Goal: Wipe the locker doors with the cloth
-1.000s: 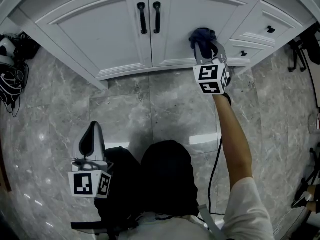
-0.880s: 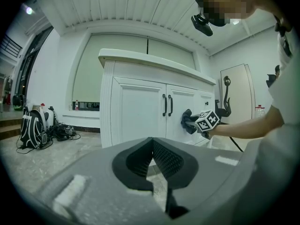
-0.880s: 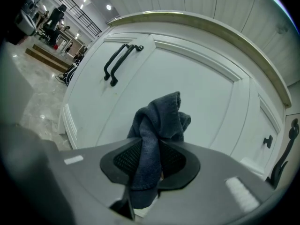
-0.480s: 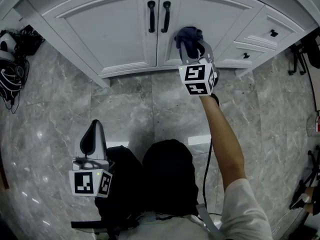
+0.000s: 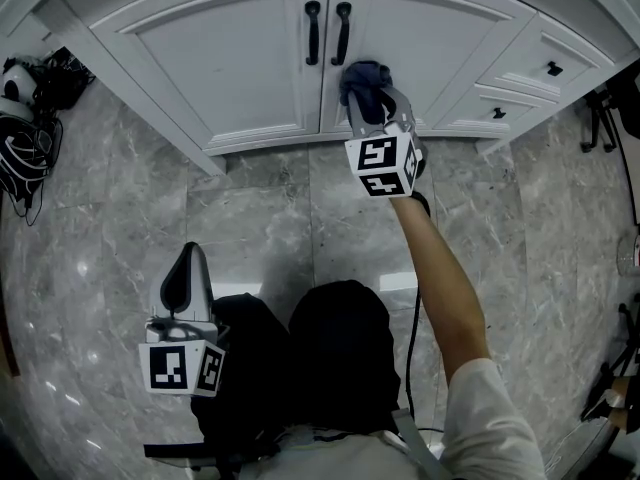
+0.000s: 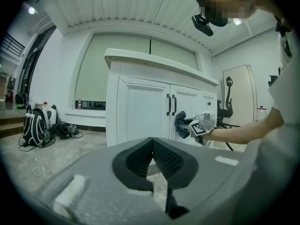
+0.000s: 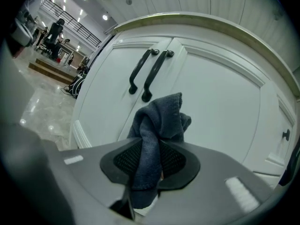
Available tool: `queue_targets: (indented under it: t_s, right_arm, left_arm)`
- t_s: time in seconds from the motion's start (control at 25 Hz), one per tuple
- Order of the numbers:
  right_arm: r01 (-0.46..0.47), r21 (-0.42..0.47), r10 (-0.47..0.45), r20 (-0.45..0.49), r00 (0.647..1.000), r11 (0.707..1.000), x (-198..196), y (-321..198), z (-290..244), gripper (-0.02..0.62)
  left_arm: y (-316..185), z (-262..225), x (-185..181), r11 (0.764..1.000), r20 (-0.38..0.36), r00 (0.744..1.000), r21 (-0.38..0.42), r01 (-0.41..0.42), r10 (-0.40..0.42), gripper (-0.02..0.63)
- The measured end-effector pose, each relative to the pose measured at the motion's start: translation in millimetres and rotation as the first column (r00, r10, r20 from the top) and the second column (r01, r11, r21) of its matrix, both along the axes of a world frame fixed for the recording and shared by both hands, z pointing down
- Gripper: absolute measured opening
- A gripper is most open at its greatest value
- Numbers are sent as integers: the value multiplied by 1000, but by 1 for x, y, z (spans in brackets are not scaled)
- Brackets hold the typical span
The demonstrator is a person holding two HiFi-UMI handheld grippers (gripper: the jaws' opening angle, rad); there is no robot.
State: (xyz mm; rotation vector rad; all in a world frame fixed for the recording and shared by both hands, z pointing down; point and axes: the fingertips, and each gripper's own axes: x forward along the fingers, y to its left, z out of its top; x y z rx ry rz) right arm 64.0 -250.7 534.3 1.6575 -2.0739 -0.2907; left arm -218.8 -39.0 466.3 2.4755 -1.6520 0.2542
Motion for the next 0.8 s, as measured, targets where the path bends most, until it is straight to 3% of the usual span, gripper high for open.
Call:
queue_targets:
  t_s: [0.44,0.8]
  right_arm:
    - [63,-54,-68,-97,993,997,3,2,40,103]
    - [32,-64,-41,-146,988,997,47,5,45,103]
  left_arm:
    - [-1,-1,7,1000,28,1000,-4,-3,3,2]
    - [-5,-2,18,1000,33,999,-3,-13,13,2]
